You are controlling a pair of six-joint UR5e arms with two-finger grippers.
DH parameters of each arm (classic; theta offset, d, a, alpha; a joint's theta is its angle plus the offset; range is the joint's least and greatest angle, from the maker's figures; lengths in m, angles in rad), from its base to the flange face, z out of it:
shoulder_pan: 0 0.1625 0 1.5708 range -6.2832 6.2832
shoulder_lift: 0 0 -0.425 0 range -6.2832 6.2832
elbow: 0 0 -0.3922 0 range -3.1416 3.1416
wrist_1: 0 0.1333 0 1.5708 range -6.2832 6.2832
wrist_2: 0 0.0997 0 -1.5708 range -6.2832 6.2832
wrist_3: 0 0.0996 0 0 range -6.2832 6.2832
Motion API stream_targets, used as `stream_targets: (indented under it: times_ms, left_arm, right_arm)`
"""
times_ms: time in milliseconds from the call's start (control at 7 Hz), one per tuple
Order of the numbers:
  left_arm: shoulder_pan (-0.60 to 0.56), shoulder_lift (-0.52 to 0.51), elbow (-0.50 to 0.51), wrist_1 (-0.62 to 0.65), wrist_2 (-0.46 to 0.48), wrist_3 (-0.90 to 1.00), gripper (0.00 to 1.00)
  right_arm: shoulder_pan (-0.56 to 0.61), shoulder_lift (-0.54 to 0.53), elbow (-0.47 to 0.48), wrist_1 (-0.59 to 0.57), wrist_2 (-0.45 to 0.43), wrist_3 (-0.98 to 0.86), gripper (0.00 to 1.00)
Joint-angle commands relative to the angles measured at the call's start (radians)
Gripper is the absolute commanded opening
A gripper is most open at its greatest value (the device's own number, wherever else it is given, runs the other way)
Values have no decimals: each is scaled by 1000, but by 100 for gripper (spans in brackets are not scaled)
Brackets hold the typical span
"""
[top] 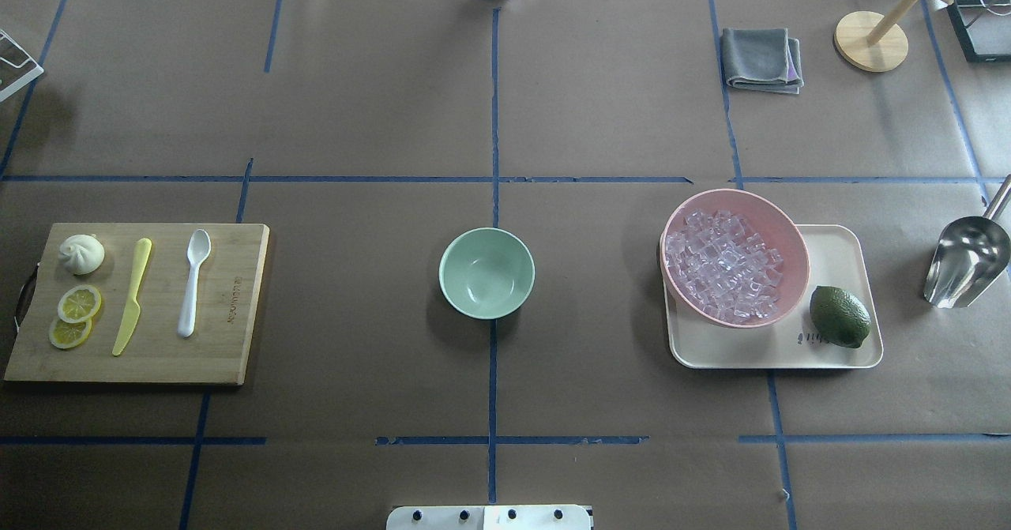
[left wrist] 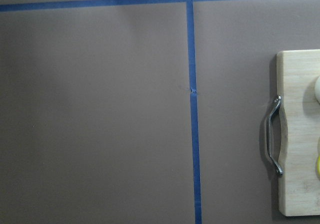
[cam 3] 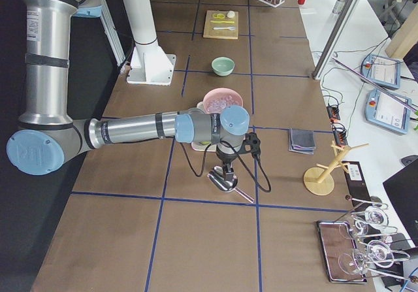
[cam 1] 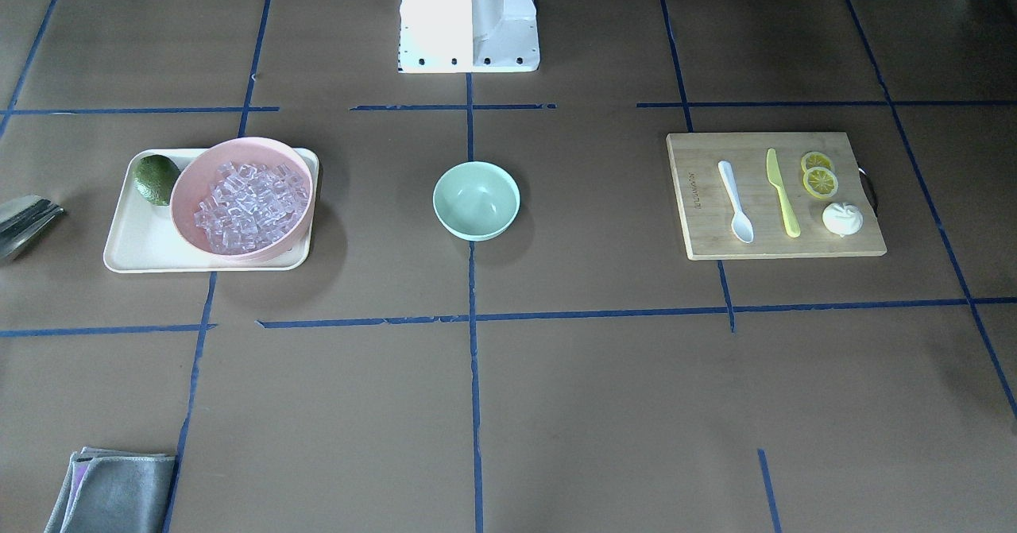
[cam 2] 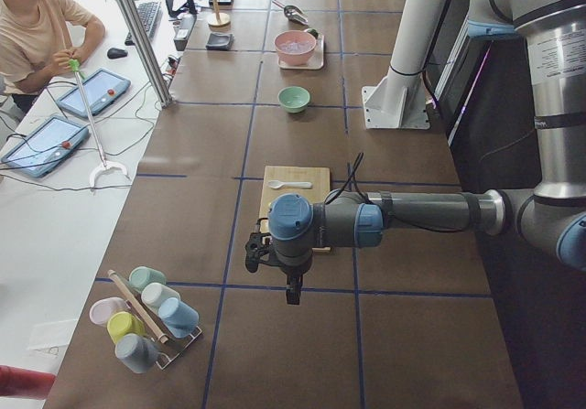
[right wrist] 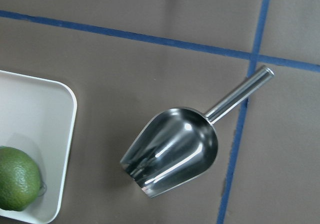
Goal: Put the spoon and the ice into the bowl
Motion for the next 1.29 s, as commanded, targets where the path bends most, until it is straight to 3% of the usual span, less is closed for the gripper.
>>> stream_targets:
  times_ms: [0,286,429,571,857,1143]
  left_arm:
    - [0,2,-5,-1,0,3,100]
    - [0,2,-9,-1,0,1,100]
    - [0,4,-12,-1,0,1,100]
    - [0,5,-12,-1,0,1,100]
    - [-1,5,-12,-1,0,1,100]
    - [0,5,-12,-1,0,3,100]
  right_arm:
    - [-146,4,136,17,2,281,100]
    - [-307,10,151,276,-28,691,99]
    - [-423,54,151,357,-138,915,99]
    - [-526,132,151,354,-221,1085,99]
    - [-657,200,134,345,-333,1251,98]
    - [-707,211,97,347,-406,1261,96]
